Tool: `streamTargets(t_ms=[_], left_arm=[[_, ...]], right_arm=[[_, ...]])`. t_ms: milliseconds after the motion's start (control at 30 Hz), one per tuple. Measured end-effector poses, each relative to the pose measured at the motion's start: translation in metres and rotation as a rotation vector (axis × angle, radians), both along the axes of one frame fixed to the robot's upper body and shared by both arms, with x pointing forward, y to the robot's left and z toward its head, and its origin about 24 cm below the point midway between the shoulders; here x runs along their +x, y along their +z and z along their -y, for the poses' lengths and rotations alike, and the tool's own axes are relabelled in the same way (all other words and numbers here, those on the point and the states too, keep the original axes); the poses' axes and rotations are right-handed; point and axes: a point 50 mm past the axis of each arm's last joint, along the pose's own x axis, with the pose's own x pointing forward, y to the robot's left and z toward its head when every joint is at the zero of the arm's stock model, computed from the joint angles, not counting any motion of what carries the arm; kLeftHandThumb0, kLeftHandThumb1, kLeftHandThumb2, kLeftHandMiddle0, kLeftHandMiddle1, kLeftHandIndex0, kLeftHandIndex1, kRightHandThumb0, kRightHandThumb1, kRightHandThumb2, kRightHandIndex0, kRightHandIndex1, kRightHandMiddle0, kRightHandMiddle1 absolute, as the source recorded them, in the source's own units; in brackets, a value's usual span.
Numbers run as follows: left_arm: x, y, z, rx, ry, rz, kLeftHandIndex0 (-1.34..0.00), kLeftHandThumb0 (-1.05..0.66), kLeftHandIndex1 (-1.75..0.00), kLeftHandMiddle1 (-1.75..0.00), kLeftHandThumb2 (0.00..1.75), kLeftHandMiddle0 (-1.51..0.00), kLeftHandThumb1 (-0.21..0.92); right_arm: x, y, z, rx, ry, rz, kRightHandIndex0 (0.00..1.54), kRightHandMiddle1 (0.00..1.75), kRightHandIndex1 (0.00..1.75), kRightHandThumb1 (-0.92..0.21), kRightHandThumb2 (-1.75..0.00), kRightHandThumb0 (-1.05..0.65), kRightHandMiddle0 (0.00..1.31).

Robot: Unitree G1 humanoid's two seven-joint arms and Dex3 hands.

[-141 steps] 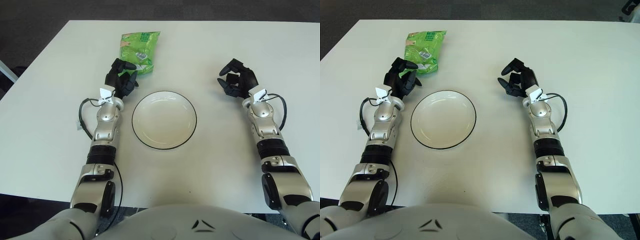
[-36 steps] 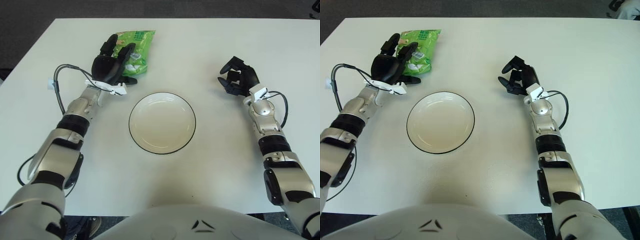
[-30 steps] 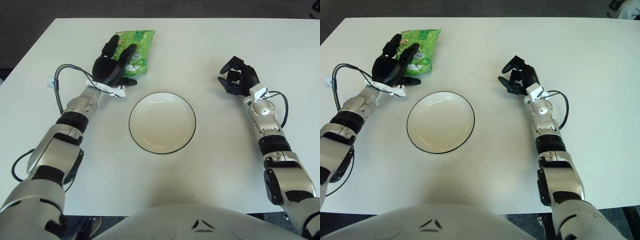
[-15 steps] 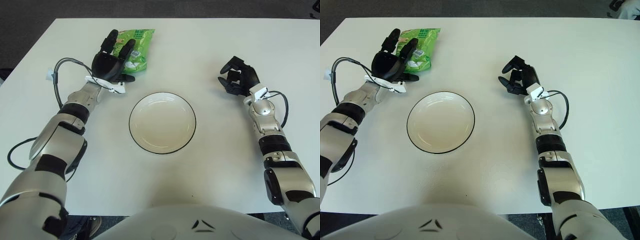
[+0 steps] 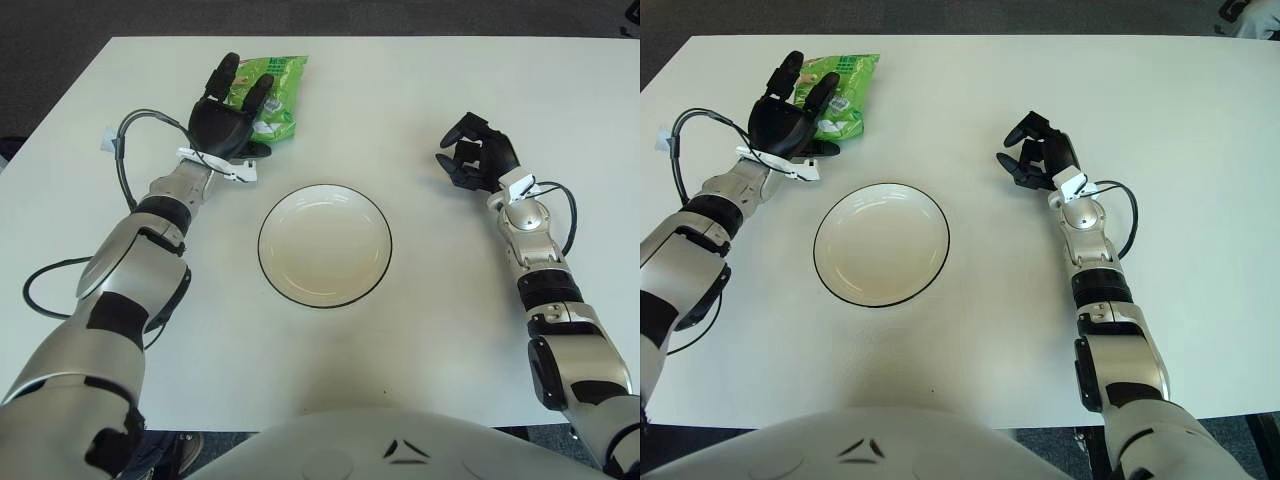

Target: Put the snack into the plate.

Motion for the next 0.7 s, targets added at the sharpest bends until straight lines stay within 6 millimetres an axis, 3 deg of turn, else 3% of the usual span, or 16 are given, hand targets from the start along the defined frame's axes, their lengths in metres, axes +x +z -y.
streamTargets(t_ms=[67,133,267,333,367,433,533,700], left_arm=[[0.0007,-0.0005,0.0016,0.007,0.016,0.012,-0.64,-0.27,-0.18,-0.30,0.01,-0.50,0.82],[0.0011,-0.0010,0.0027,0.012,0.032,0.026,-0.64,-0.24,-0.26,-0.65,0.00,-0.38,0.83],[0.0002,-0.0026,0.0042,0.016,0.049,0.063,-0.52,-0.10,-0.66,-1.15,0.01,-0.26,0.86],[-0.0005,-0.0036,0.0048,0.016,0.052,0.081,-0.47,0.12,-0.83,-1.30,0.13,-0.35,0.89],[-0.0008,-0.0039,0.0049,0.017,0.053,0.086,-0.48,0.09,-0.90,-1.37,0.16,-0.35,0.90],[-0.0013,-0.0045,0.0048,0.014,0.054,0.094,-0.50,0.04,-1.09,-1.59,0.41,-0.32,0.82],[-0.0021,-0.0054,0.0052,0.012,0.050,0.103,-0.53,0.01,-1.24,-1.70,0.65,-0.33,0.70],[-0.0027,-0.0052,0.0063,0.007,0.043,0.119,-0.47,0.00,-1.46,-1.74,0.89,-0.35,0.59]], right_arm=[[0.0000,0.0000,0.0000,0.000,0.000,0.000,0.89,1.53,1.75,-0.78,-0.52,-0.38,0.47],[0.0000,-0.0001,0.0000,0.000,0.000,-0.001,0.88,1.53,1.75,-0.78,-0.52,-0.38,0.47],[0.0001,0.0000,0.0001,0.001,0.000,-0.003,0.88,1.53,1.75,-0.78,-0.52,-0.38,0.47],[0.0001,0.0000,0.0001,0.001,0.002,-0.004,0.88,1.53,1.75,-0.78,-0.52,-0.38,0.47],[0.0001,0.0000,0.0001,0.001,0.002,-0.004,0.88,1.53,1.75,-0.78,-0.52,-0.38,0.47],[0.0001,0.0002,0.0000,0.000,0.005,-0.004,0.88,1.53,1.75,-0.78,-0.52,-0.38,0.48],[0.0001,0.0004,0.0000,-0.001,0.007,-0.004,0.88,1.52,1.75,-0.78,-0.52,-0.38,0.48],[0.0001,0.0007,0.0001,-0.002,0.007,-0.004,0.87,1.52,1.75,-0.79,-0.52,-0.38,0.48]])
